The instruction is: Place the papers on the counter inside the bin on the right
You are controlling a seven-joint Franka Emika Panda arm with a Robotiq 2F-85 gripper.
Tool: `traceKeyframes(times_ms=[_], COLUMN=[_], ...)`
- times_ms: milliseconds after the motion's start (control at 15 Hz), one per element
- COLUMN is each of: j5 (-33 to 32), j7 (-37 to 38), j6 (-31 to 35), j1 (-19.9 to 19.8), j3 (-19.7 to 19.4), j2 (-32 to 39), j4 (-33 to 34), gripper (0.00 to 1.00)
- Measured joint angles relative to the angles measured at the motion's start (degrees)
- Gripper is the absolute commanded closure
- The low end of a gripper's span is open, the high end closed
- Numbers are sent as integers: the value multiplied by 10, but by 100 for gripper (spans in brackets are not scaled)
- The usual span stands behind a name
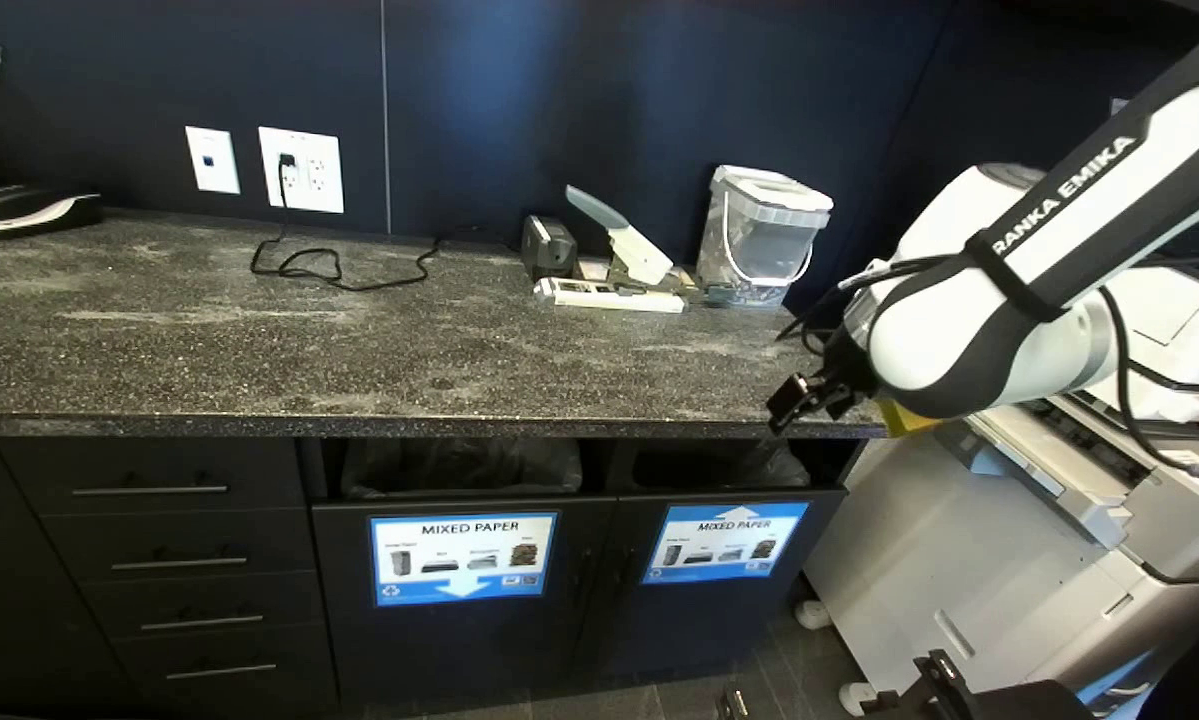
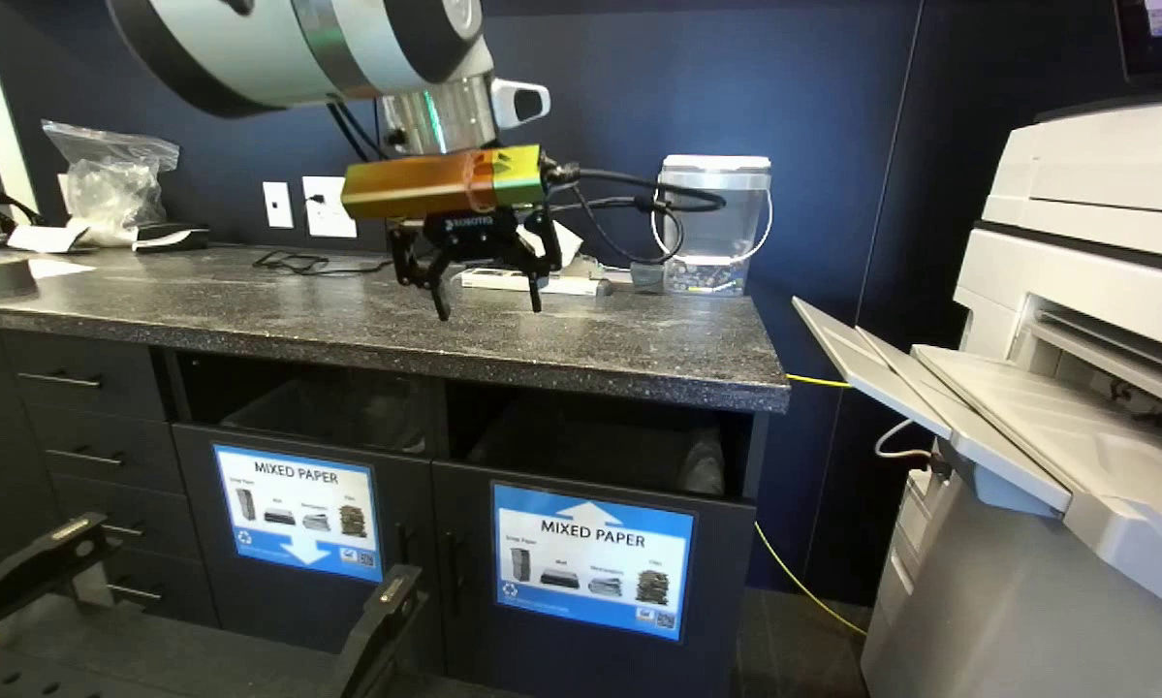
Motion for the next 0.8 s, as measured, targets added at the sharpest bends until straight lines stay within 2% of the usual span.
traceKeyframes(times_ms=[267, 667, 800], j5=[-22, -10, -3], j7=[34, 77, 77], j6=[-192, -480, -530], j1=[-3, -1, 5], j3=[2, 33, 37], j2=[-133, -337, -392], j4=[-2, 0, -1], gripper=[0, 0, 0])
